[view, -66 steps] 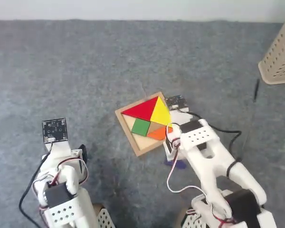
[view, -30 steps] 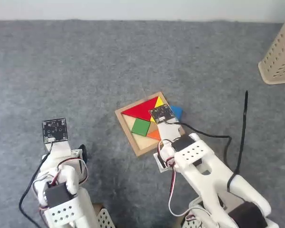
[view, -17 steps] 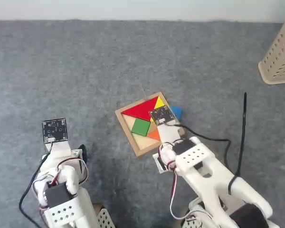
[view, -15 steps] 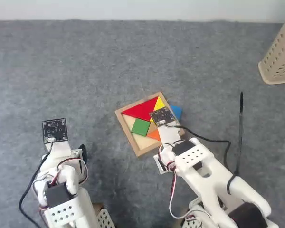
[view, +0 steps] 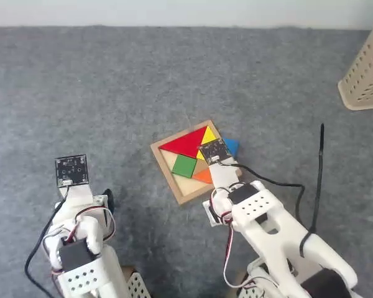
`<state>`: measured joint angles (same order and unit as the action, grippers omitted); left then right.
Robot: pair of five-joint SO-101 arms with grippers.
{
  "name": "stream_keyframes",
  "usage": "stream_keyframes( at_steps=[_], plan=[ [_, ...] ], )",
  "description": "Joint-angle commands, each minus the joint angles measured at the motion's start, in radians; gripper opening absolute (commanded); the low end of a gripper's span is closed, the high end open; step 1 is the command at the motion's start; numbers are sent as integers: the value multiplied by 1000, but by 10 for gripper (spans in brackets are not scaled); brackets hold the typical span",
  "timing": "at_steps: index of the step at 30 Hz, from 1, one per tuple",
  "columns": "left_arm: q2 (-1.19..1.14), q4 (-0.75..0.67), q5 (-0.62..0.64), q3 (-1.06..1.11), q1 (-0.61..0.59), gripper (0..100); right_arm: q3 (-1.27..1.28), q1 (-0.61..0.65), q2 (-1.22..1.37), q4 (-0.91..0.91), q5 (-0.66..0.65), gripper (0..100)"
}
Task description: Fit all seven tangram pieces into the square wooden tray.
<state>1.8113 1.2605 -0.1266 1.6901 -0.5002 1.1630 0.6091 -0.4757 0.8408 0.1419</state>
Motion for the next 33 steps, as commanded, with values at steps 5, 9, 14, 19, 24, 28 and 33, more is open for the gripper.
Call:
stream_keyframes(
  at_steps=[5, 9, 14, 19, 24, 28, 33],
  plan=[
    [11, 3, 9, -5, 2, 225, -69, 8, -50, -8, 11, 149],
    [11, 3, 9, -5, 2, 225, -92, 12, -50, 5, 140, 151],
    [11, 3, 9, -5, 2, 225, -189, 12, -39, 77, 313, 261],
    [11, 3, 9, -5, 2, 225, -175, 13, -38, 58, 388, 307],
    [11, 3, 9, -5, 2, 225, -84, 13, -38, -51, 388, 306],
    [11, 3, 9, -5, 2, 225, -41, 12, -39, -94, 387, 306],
    [11, 3, 9, -5, 2, 225, -26, 12, -39, -94, 387, 306]
  ],
)
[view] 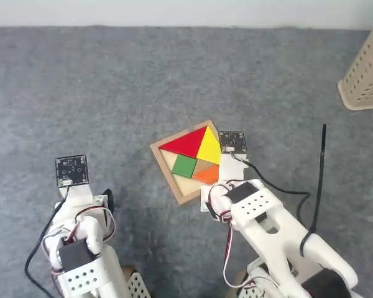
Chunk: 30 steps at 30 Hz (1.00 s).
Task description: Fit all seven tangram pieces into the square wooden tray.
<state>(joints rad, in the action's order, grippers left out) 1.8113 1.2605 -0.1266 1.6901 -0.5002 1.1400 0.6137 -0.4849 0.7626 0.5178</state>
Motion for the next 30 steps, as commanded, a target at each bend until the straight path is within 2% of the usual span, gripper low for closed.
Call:
stream_keyframes(
  at_steps=[1, 9, 12, 19, 22, 25, 30],
  plan=[
    [11, 3, 9, -5, 2, 225, -2, 7, -30, -16, 11, 306],
    [11, 3, 9, -5, 2, 225, 3, 4, -28, -7, 9, 306],
    [11, 3, 9, -5, 2, 225, 5, -10, -28, -5, -29, 307],
    [11, 3, 9, -5, 2, 225, 5, -208, -28, 8, -52, 307],
    [11, 3, 9, -5, 2, 225, 5, -252, -35, 8, -52, 307],
    [11, 3, 9, -5, 2, 225, -18, -243, -47, 44, -52, 307],
    [11, 3, 9, -5, 2, 225, -104, -154, -77, 137, -46, 308]
  ],
)
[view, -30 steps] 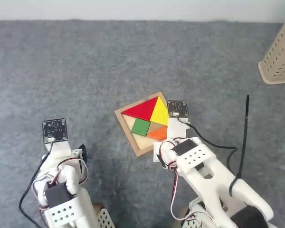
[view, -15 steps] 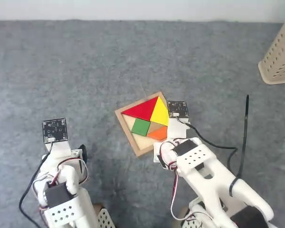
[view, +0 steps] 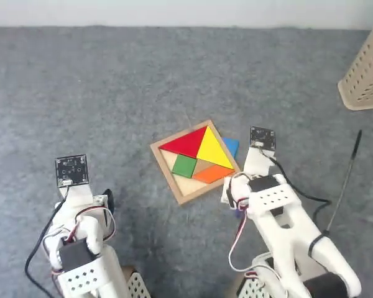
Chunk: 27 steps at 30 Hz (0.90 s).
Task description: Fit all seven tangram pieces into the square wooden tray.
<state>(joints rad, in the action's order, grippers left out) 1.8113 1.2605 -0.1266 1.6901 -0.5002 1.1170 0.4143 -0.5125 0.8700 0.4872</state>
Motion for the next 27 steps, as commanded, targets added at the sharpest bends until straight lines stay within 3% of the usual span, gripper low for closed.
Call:
stream_keyframes(
  at_steps=[1, 12, 19, 27],
  plan=[
    [11, 3, 9, -5, 2, 225, -83, 58, -45, 22, -14, 308],
    [11, 3, 9, -5, 2, 225, -91, 64, 166, -142, 44, 308],
    [11, 3, 9, -5, 2, 225, -89, -8, 183, -150, 43, 303],
    [11, 3, 9, -5, 2, 225, -83, -21, 189, -147, 40, 220]
  ],
)
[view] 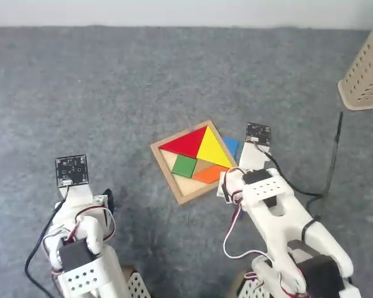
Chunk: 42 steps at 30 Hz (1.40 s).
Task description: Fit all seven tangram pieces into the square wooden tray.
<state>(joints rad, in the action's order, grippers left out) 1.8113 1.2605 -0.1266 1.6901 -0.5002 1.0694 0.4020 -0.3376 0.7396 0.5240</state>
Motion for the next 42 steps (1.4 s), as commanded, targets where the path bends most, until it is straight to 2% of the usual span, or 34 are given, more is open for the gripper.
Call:
stream_keyframes(
  at_steps=[1, 5, 11, 18, 25, 28, 34, 37, 42],
  plan=[
    [11, 3, 9, -5, 2, 225, -34, -8, 15, -16, 3, 219],
    [11, 3, 9, -5, 2, 225, -34, -7, 10, 10, -52, 216],
    [11, 3, 9, -5, 2, 225, -37, -1, 7, 31, -328, 216],
    [11, 3, 9, -5, 2, 225, -46, -1, 5, 76, -427, 216],
    [11, 3, 9, -5, 2, 225, -192, -10, 15, 239, -578, 217],
    [11, 3, 9, -5, 2, 225, -213, -4, 15, 329, -598, 219],
    [11, 3, 9, -5, 2, 225, -181, -1, 16, 334, -603, 226],
    [11, 3, 9, -5, 2, 225, -180, 4, 16, 334, -595, 284],
    [11, 3, 9, -5, 2, 225, -190, 91, 16, 325, -537, 301]
  ],
)
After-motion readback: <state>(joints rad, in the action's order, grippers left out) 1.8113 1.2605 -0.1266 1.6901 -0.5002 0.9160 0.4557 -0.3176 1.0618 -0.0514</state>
